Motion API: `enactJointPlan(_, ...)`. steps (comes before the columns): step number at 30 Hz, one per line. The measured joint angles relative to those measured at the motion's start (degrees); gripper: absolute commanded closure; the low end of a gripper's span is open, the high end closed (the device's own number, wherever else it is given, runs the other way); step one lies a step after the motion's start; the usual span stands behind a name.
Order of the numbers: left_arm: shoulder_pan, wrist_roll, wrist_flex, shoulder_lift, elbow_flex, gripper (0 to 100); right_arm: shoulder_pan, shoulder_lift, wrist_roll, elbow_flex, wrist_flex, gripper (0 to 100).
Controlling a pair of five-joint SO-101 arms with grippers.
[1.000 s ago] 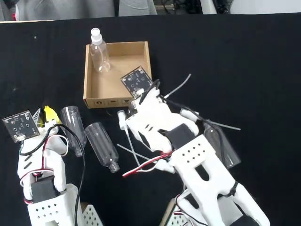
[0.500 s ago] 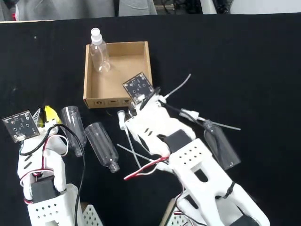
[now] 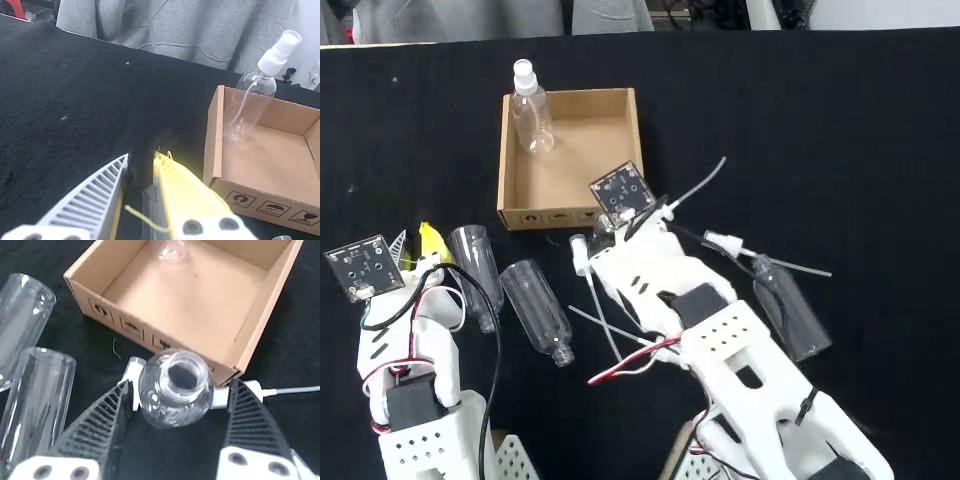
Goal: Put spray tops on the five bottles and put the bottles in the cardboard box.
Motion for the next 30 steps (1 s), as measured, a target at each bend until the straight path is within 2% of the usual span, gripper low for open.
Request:
enactJointPlan(15, 0.0, 0.0, 0.0, 0.0, 0.0, 92, 0.0, 0.0, 0.0, 6.4, -11.1, 73.7)
enactJointPlan(30, 0.0, 0.0, 0.0, 0.0, 0.0, 92, 0.0, 0.0, 0.0, 8.4, -15.4, 73.7)
